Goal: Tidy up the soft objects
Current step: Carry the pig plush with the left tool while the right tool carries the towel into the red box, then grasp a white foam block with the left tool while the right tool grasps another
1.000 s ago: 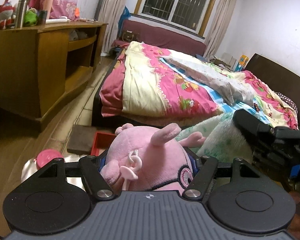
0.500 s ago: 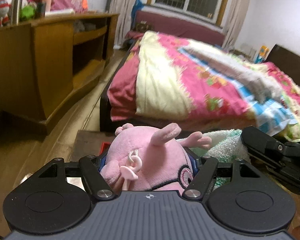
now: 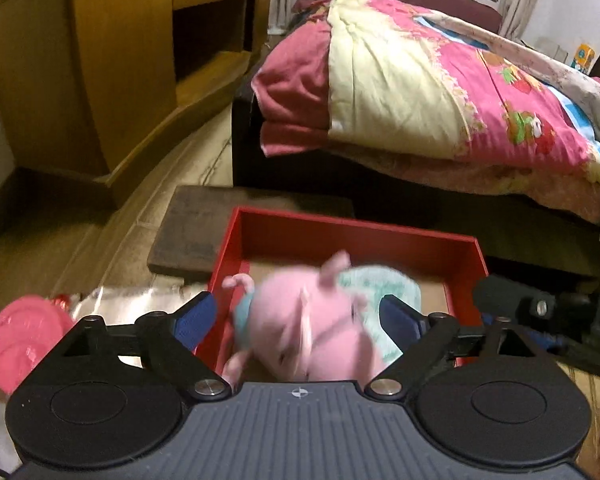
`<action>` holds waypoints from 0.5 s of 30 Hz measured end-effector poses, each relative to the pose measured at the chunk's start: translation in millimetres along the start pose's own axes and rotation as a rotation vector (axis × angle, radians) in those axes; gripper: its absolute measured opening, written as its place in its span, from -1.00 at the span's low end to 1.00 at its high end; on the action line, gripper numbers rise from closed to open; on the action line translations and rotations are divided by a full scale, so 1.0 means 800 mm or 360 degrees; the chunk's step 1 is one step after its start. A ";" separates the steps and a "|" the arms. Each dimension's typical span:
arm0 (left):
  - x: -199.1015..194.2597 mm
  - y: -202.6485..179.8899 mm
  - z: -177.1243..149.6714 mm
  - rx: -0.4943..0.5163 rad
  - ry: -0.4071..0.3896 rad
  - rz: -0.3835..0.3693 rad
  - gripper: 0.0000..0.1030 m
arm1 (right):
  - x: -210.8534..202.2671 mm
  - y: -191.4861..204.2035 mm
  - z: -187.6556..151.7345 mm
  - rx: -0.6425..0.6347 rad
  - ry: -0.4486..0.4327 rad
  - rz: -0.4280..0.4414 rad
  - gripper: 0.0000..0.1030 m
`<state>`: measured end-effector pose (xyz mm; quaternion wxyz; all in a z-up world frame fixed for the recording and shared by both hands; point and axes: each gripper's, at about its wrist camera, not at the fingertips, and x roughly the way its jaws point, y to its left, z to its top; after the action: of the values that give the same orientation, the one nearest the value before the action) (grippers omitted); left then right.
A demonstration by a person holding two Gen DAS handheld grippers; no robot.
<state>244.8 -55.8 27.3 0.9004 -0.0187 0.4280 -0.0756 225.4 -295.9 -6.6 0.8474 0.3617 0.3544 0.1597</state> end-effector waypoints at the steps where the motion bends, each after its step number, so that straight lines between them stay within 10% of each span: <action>1: -0.006 0.003 -0.007 -0.0002 0.0005 -0.0011 0.75 | -0.003 0.000 -0.002 -0.0002 0.0010 -0.0004 -0.69; 15: -0.067 0.032 -0.153 -0.0030 0.0251 -0.0230 0.86 | -0.074 0.015 -0.103 -0.0051 0.0209 -0.0110 -0.48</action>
<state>120.2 -18.8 -11.3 0.8559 -0.0521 0.4957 -0.1376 124.8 -278.0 -9.4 0.8330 0.3244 0.4188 0.1595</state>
